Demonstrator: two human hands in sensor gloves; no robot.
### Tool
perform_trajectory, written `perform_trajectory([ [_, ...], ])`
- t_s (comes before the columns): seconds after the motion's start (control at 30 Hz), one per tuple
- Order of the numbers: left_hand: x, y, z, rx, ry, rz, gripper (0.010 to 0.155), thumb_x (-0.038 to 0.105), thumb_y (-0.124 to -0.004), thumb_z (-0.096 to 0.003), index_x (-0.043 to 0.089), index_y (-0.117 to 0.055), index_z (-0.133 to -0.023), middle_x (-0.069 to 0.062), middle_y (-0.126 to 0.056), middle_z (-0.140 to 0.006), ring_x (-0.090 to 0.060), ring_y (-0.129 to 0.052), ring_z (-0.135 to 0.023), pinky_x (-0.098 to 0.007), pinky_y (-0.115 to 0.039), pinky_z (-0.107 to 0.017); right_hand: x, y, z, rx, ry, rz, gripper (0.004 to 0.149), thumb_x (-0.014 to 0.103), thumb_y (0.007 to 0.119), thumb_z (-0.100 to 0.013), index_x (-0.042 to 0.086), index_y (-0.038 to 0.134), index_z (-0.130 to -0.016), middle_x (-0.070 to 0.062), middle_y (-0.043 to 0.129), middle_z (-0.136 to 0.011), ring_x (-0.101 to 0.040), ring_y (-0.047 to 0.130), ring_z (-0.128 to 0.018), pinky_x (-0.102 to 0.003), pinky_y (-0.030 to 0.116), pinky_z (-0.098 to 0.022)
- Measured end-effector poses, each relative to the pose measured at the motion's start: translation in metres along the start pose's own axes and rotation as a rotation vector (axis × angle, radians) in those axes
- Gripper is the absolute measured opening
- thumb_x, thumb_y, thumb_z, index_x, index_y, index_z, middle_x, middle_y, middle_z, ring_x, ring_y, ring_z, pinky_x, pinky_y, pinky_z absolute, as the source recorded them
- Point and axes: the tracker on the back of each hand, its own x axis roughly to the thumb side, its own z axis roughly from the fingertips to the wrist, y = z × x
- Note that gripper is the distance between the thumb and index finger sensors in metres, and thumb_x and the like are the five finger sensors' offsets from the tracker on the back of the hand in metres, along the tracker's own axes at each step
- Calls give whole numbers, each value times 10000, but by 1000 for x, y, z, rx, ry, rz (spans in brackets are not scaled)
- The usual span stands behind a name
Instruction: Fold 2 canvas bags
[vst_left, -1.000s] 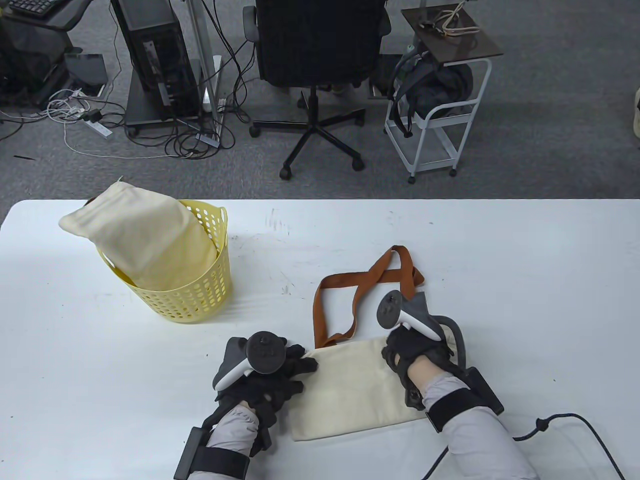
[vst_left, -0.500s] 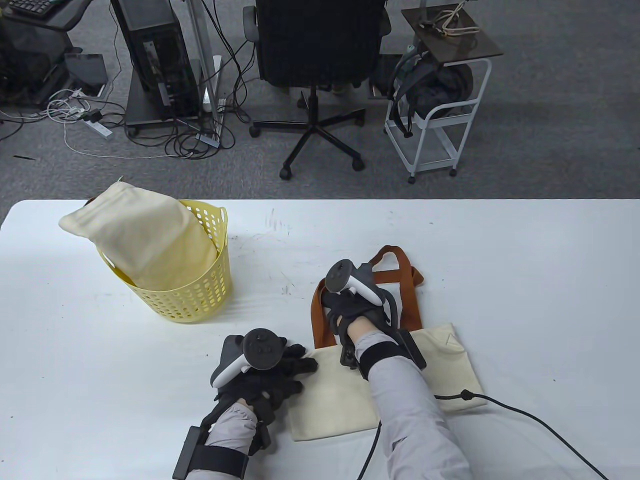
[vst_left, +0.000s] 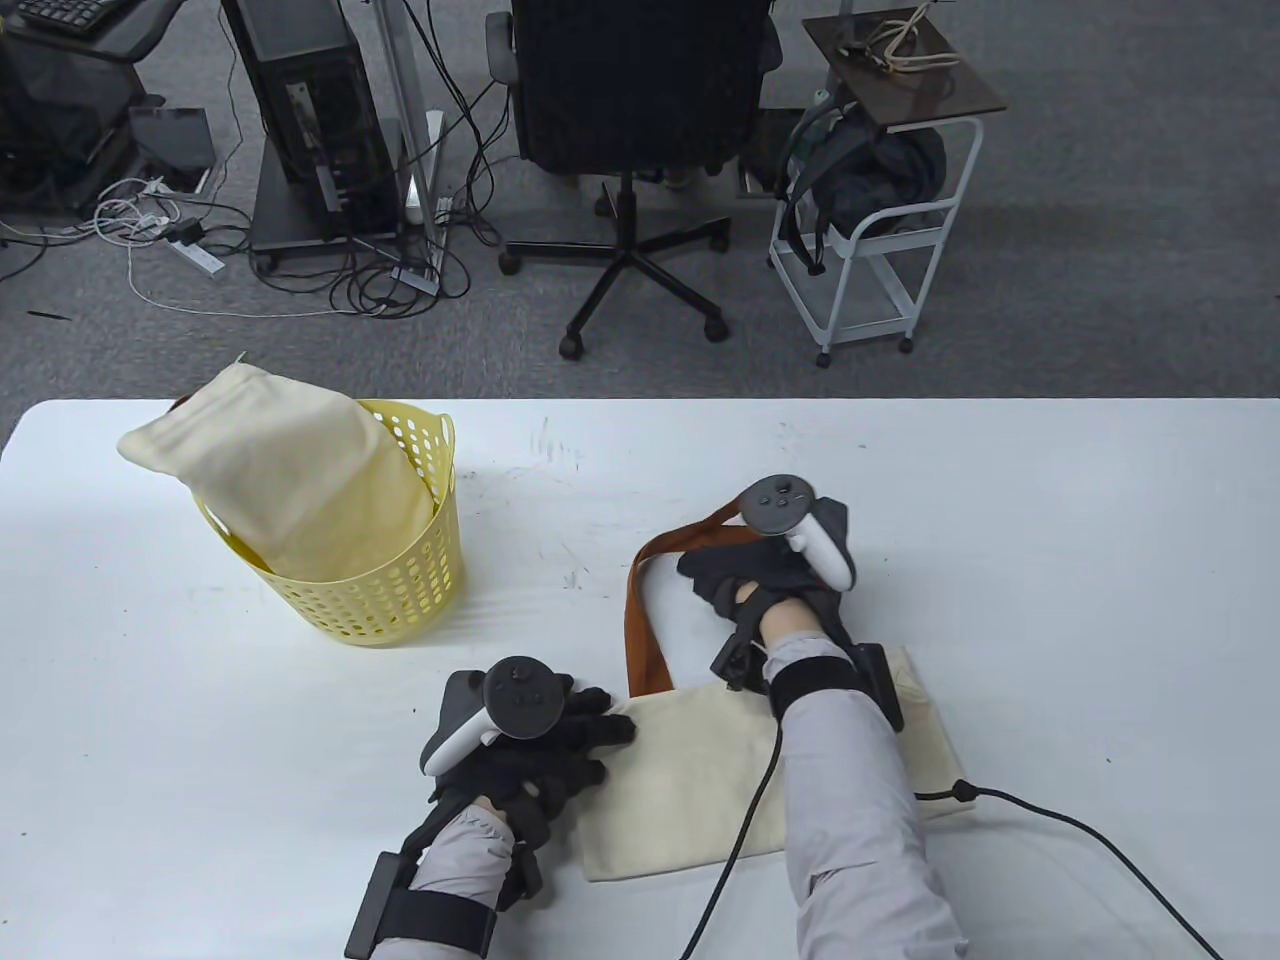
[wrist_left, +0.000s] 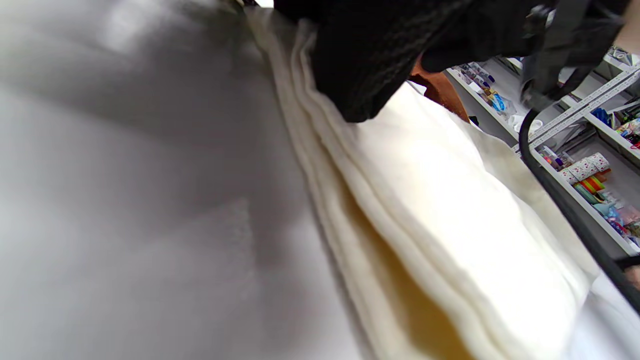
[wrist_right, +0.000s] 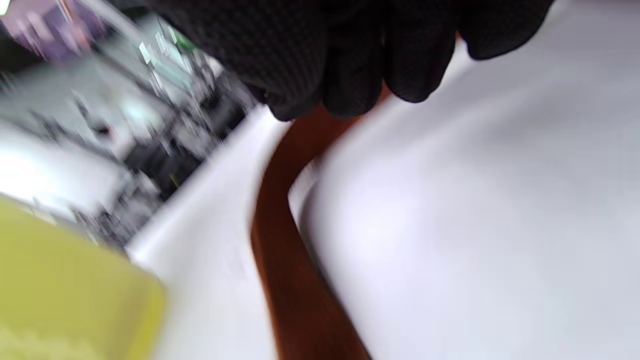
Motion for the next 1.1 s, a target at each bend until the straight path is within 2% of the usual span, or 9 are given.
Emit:
perform_trajectory([
  [0.1,0,0,0,2,1,-6,531,211,-908,-558,333,-746,-1048,20,-556,-1197,-282,-247,-1143,-714,-180,-725,-16,-38,22,-319,25,-24,480,310,761,-500,107,807,-932,-210,626,-1057,-473,487,-977,-708,336,-689],
  [0.13,0,0,0,1,2,-5,531,211,-907,-559,334,-744,-1048,20,-553,-1198,-284,-247,-1142,-714,-179,-725,-21,-42,25,-335,64,-5,494,359,749,-498,97,828,-909,-227,566,-1080,-498,416,-987,-728,298,-675],
  [0.27,0,0,0,2,4,-7,530,210,-905,-560,334,-743,-1049,23,-553,-1197,-281,-248,-1142,-713,-179,-726,-56,-39,30,-94,294,-46,544,484,709,-504,97,883,-846,-305,356,-1104,-567,195,-955,-745,216,-631],
  [0.43,0,0,0,4,5,-9,530,208,-902,-560,339,-741,-1047,24,-551,-1197,-281,-246,-1142,-712,-178,-725,-73,-7,26,-51,394,-162,596,461,705,-511,71,803,-952,-360,291,-1069,-581,151,-928,-732,170,-623],
  [0.57,0,-1,-1,5,6,-9,528,203,-899,-561,337,-741,-1047,27,-553,-1195,-280,-246,-1143,-712,-178,-726,-49,17,17,-57,278,-24,646,432,708,-506,-6,698,-981,-306,490,-1038,-540,287,-943,-721,197,-630],
  [0.63,0,0,-1,5,7,-9,527,201,-899,-561,339,-742,-1045,27,-553,-1195,-278,-248,-1143,-711,-178,-726,-35,28,13,4,243,74,687,462,696,-501,-13,670,-998,-308,530,-1028,-533,278,-956,-736,153,-614],
  [0.8,1,-1,-1,9,11,-16,529,208,-896,-565,337,-732,-1051,29,-553,-1194,-278,-252,-1144,-714,-182,-726,-1,59,8,158,221,390,933,655,673,-434,-30,557,-1058,-329,430,-1074,-528,135,-975,-769,72,-582],
  [0.93,1,-1,-1,11,12,-21,533,210,-896,-564,339,-728,-1053,29,-554,-1194,-281,-254,-1144,-717,-185,-726,19,84,3,336,343,512,1118,763,622,-395,-58,314,-1088,-409,232,-1067,-579,14,-931,-793,35,-555],
  [1.1,2,-1,-1,11,12,-22,532,210,-896,-564,334,-729,-1054,27,-555,-1194,-284,-255,-1143,-718,-185,-725,29,114,-1,307,444,586,1192,785,603,-380,-122,178,-1026,-454,112,-1012,-635,-32,-870,-799,43,-555],
])
